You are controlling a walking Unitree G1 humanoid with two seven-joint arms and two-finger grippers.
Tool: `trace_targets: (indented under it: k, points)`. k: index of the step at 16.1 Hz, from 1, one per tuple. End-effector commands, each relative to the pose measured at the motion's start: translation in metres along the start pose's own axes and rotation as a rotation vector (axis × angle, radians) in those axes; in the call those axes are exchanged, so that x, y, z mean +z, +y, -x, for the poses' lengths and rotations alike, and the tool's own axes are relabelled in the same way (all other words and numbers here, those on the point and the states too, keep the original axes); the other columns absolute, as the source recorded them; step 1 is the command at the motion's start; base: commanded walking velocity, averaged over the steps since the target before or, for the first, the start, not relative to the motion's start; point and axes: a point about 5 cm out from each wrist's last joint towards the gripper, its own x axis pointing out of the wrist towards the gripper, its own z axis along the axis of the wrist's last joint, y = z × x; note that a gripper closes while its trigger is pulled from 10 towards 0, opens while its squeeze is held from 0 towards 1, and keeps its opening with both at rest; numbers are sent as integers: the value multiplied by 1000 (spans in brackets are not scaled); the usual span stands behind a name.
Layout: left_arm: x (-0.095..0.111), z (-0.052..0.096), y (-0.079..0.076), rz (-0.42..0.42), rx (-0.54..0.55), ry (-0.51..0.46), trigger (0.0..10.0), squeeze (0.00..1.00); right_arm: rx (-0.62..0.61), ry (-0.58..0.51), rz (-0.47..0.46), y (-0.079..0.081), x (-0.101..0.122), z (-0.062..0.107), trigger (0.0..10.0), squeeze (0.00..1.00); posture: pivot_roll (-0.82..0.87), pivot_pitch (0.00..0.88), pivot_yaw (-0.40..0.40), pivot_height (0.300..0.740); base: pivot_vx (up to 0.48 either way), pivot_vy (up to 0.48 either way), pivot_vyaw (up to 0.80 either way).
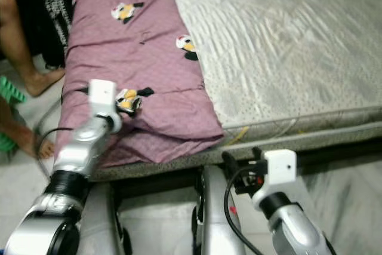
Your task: Clean up the room
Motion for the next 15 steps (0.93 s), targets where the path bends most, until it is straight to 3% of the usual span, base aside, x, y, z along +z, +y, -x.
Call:
trace_targets:
  k: [1,2,4,6,7,9,10,11,13,15]
  points:
    - [-26,-3,-9,-51,-67,140,10000,0,-29,2,7,0,3,6,10000,1000,-161,217,46,524,0,0,0]
    - [-35,-4,-15,-66,-109,192,10000,0,-39,5,3,0,3,8,10000,1000,-162,219,46,524,0,0,0]
    - [-58,-1,-43,-126,-288,308,10000,0,-50,17,9,-1,2,10,10000,1000,-156,220,42,524,0,0,0]
    - [-75,7,-72,-167,-433,376,10000,0,-42,16,19,-2,4,2,10000,925,-147,214,39,524,0,0,0]
    - [-83,11,-83,-199,-493,398,10000,0,-41,11,20,-2,5,-2,10000,769,-140,210,38,524,0,0,0]
    - [-99,23,-105,-244,-603,435,10000,0,-41,-5,25,-3,7,-11,10000,137,-126,191,38,524,0,0,0]
    - [-101,26,-109,-269,-623,428,10000,0,-37,-13,24,-2,8,-15,10000,27,-114,180,38,524,0,0,0]
    - [-96,25,-109,-281,-598,374,10000,0,-29,-29,21,0,9,-21,10000,0,-100,168,37,524,0,0,0]
    - [-75,23,-103,-214,-585,249,10000,0,-35,-54,28,2,11,-33,10000,0,-65,136,30,524,0,0,0]
    - [-68,25,-98,-245,-576,209,10000,0,-40,-71,29,3,13,-41,10000,0,-53,117,26,524,0,0,0]
